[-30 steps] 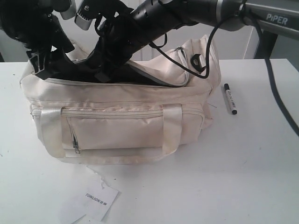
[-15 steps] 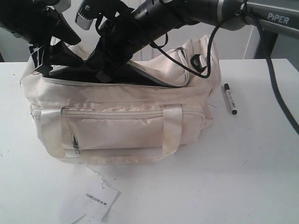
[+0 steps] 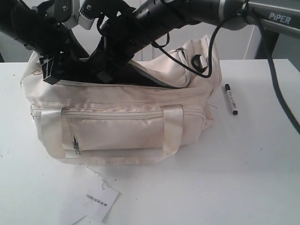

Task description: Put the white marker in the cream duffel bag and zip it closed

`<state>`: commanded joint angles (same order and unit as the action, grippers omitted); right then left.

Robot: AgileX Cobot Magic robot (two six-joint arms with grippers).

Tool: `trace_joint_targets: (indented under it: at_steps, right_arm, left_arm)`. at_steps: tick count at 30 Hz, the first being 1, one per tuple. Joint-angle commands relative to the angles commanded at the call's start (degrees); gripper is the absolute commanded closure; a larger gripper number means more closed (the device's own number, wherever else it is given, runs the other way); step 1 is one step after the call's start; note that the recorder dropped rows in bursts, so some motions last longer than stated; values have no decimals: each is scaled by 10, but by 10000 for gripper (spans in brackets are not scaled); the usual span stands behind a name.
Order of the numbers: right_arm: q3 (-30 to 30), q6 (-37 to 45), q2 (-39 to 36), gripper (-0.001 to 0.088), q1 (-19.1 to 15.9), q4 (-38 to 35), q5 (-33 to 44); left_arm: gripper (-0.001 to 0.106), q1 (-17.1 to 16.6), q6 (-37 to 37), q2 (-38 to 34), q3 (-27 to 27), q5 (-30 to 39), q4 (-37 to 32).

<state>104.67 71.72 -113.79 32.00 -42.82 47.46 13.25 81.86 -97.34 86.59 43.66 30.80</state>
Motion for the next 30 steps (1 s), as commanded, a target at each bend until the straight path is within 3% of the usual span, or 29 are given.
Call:
trace_joint_targets:
  at_steps: [1, 4, 6, 11, 13, 18, 20, 25, 30]
  right_arm:
    - [0, 0, 0, 868, 0, 0, 0]
    - [0, 0, 0, 854, 0, 1, 0]
    - [0, 0, 0, 787, 0, 2, -4]
    - [0, -13, 3, 426, 0, 19, -4]
    - [0, -49, 10, 364, 0, 46, -4]
    - [0, -206, 42, 379, -1, 127, 60]
    - [0, -241, 56, 399, -1, 121, 107]
    - [-2, -205, 60, 423, -1, 96, 187]
    - [-15, -131, 41, 420, -1, 60, 200]
  left_arm:
    - [1058, 0, -1, 0, 0, 3, 0]
    - [1050, 0, -8, 0, 0, 5, 0]
    - [1050, 0, -11, 0, 0, 5, 0]
    - [1050, 0, -19, 0, 0, 6, 0]
    - [1050, 0, -32, 0, 0, 5, 0]
    - [1050, 0, -59, 0, 0, -1, 0]
    - [1050, 0, -66, 0, 1, -2, 0]
    - [1050, 0, -76, 0, 1, -6, 1]
    - [1050, 0, -76, 0, 1, -6, 4]
